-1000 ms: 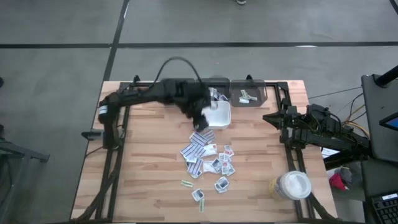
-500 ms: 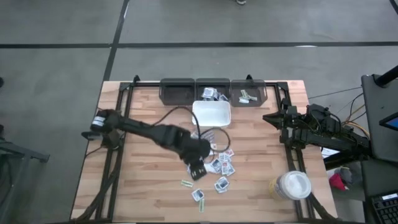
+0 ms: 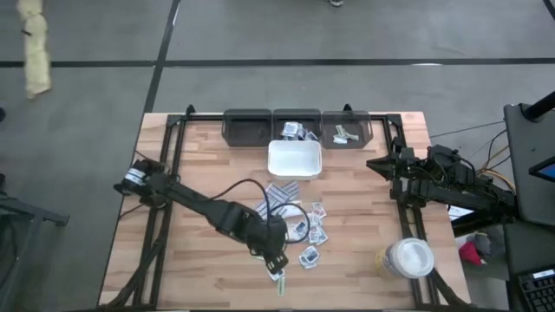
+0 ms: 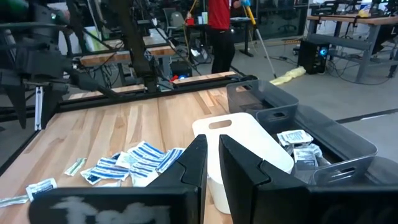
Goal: Pick & Place First Aid Supplies
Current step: Put the blue alcohol pad into the middle gray bin
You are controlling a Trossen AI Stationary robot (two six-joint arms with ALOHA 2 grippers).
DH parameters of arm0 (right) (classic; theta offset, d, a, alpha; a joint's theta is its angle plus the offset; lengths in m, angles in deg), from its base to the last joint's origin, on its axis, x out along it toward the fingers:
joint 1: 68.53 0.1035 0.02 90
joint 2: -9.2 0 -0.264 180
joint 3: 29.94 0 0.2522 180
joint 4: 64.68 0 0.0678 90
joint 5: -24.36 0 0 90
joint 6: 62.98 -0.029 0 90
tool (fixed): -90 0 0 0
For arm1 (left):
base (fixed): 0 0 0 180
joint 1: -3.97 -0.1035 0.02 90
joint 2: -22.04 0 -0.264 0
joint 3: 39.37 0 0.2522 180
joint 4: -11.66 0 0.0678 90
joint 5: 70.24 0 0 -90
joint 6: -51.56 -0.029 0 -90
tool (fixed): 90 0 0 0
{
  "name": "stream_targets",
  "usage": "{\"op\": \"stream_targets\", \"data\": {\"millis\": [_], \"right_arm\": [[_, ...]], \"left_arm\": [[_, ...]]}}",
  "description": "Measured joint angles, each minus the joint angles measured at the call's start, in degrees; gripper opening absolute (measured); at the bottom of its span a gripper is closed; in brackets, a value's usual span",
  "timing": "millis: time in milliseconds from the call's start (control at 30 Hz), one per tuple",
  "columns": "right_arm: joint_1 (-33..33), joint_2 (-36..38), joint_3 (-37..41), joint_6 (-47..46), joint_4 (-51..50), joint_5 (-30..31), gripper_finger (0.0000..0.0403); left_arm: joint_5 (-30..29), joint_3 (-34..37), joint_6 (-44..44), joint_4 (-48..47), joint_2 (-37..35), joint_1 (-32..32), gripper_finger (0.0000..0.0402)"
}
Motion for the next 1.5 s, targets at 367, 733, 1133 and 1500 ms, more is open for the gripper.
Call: {"op": "stream_targets", "data": {"millis": [367, 733, 1133, 1500], "right_arm": [[0.0, 0.0, 0.0, 0.0, 0.0, 0.0, 0.0038], [0.0, 0.0, 0.0, 0.0, 0.0, 0.0, 0.0038], [0.0, 0.0, 0.0, 0.0, 0.0, 0.0, 0.0038], [0.0, 0.0, 0.0, 0.0, 0.0, 0.0, 0.0038]], "left_arm": [[-3.7, 0.3, -0.5, 3.8, 6.6, 3.7, 0.0110], [-6.2, -0.7, -10.3, 2.7, 13.5, 4.7, 0.0110], [-6.7, -0.9, -17.9, 1.2, 16.1, 5.6, 0.0109], [-6.6, -0.5, -17.9, 1.7, 16.1, 6.2, 0.0110]]}}
